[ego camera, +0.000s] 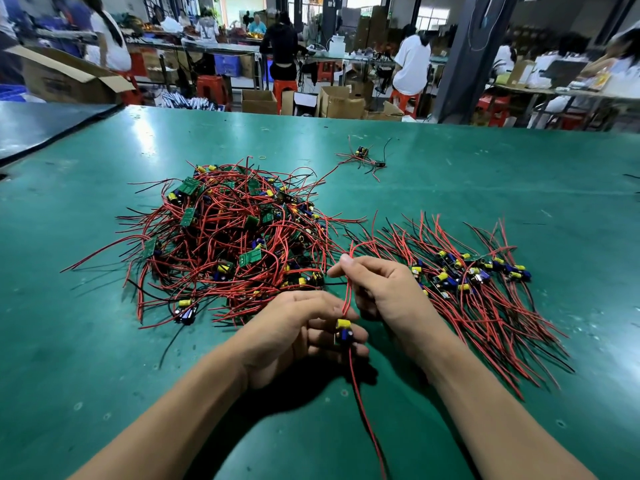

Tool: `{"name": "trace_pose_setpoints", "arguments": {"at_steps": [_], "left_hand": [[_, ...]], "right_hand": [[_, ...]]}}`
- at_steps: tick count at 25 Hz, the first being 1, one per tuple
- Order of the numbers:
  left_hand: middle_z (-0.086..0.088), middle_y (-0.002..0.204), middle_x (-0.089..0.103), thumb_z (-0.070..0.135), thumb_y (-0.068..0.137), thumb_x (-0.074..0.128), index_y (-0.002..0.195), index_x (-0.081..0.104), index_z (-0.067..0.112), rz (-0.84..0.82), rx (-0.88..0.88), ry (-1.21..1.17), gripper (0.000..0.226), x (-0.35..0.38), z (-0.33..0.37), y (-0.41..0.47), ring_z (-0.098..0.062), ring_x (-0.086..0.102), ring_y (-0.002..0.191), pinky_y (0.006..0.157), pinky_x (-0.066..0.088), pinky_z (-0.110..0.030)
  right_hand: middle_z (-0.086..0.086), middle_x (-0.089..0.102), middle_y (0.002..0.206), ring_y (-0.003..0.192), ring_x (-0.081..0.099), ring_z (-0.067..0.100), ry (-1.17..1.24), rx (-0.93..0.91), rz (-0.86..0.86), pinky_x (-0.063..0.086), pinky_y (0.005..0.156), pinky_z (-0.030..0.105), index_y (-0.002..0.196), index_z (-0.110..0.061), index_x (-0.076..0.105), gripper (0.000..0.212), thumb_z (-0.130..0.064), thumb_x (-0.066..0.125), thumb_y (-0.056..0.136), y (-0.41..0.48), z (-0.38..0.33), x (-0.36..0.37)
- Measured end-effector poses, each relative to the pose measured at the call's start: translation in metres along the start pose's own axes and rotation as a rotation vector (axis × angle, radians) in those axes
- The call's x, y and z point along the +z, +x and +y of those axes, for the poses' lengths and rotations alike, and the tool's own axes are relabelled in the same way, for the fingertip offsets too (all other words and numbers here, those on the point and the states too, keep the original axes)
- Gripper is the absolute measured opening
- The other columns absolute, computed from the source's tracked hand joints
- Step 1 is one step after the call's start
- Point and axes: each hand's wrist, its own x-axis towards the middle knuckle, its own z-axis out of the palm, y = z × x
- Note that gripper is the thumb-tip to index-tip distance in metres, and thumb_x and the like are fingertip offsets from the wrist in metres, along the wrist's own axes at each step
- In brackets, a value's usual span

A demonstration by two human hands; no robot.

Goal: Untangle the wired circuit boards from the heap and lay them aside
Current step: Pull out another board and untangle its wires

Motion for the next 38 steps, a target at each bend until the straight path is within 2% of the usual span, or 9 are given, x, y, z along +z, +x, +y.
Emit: {"name": "trace_pose_setpoints", "arguments": {"at_steps": [5,9,12,18,21,24,30,34,38], "left_hand": [[-0.026,0.085,0.071,0.013,0.084,0.067,0.094,0.066,0.0,0.057,0.043,0.025,0.016,0.005,-0.004,0.0,-0.033,0.072,0.07,0.062,0.061,-0.034],[-0.023,0.081,0.071,0.012,0.077,0.067,0.097,0.073,0.001,0.057,0.07,0.038,0.023,0.001,-0.006,0.002,-0.029,0.071,0.064,0.062,0.06,-0.032],[-0.022,0.079,0.071,0.013,0.078,0.067,0.09,0.077,0.005,0.011,0.078,0.079,0.018,-0.002,-0.007,0.001,-0.029,0.07,0.062,0.064,0.06,-0.032],[-0.021,0.073,0.068,0.013,0.08,0.07,0.079,0.072,0.004,-0.035,0.064,0.099,0.009,-0.008,-0.004,-0.002,-0.029,0.067,0.056,0.057,0.055,-0.028],[-0.021,0.072,0.068,0.013,0.082,0.068,0.08,0.071,0.004,-0.04,0.06,0.13,0.01,-0.007,-0.002,-0.003,-0.028,0.066,0.056,0.057,0.054,-0.027],[-0.02,0.07,0.068,0.01,0.085,0.064,0.08,0.071,0.004,-0.043,0.055,0.136,0.01,-0.004,-0.002,-0.003,-0.027,0.066,0.055,0.057,0.051,-0.028],[-0.018,0.064,0.066,0.006,0.092,0.059,0.08,0.071,0.004,0.076,0.109,0.21,0.017,-0.002,-0.004,0.0,-0.027,0.064,0.05,0.049,0.046,-0.023],[-0.02,0.066,0.067,0.012,0.093,0.063,0.085,0.071,0.003,0.07,0.14,0.167,0.014,0.003,-0.009,0.0,-0.029,0.066,0.054,0.049,0.051,-0.026],[-0.018,0.065,0.065,0.006,0.096,0.057,0.091,0.068,-0.004,0.158,0.21,0.14,0.016,0.001,-0.012,0.004,-0.026,0.064,0.052,0.049,0.052,-0.026]], "right_hand": [[-0.007,0.045,0.05,0.042,0.037,0.004,-0.022,0.01,-0.012,0.031,0.041,0.014,0.086,-0.008,0.076,0.03,-0.036,0.067,0.092,-0.003,0.003,0.002],[0.022,0.055,0.084,0.054,0.05,0.02,0.084,0.26,-0.275,0.047,0.044,0.022,0.107,-0.003,0.071,0.041,-0.038,0.077,0.085,-0.01,0.004,0.001],[0.028,0.057,0.089,0.06,0.055,0.024,0.052,0.316,-0.389,0.049,0.048,0.024,0.117,-0.011,0.071,0.046,-0.044,0.077,0.085,-0.008,0.006,-0.005],[0.009,0.066,0.075,0.069,0.055,0.023,-0.16,0.096,-0.371,0.039,0.061,0.029,0.101,-0.024,0.079,0.037,-0.054,0.059,0.093,0.001,0.009,-0.013],[-0.011,0.075,0.091,0.073,0.06,-0.004,-0.463,-0.107,-0.219,0.038,0.069,0.012,0.069,-0.041,0.076,0.039,-0.046,0.052,0.1,0.005,0.005,-0.018],[-0.03,0.063,0.067,0.062,0.056,-0.012,-0.552,-0.13,-0.018,0.037,0.063,0.008,0.082,-0.028,0.078,0.038,-0.041,0.049,0.103,0.01,0.009,-0.025],[-0.002,0.034,0.052,0.038,0.027,0.009,-0.106,0.122,0.062,0.021,0.041,0.019,0.074,-0.019,0.077,0.058,-0.061,0.044,0.097,0.012,0.012,-0.011],[-0.004,0.035,0.054,0.036,0.028,0.005,0.113,0.188,0.027,0.023,0.037,0.015,0.073,-0.016,0.078,0.053,-0.052,0.05,0.098,0.013,0.009,-0.005],[0.007,0.05,0.056,0.041,0.047,0.016,0.178,0.253,-0.187,0.044,0.043,0.023,0.104,-0.001,0.071,0.041,-0.039,0.07,0.091,0.002,0.009,0.001]]}}
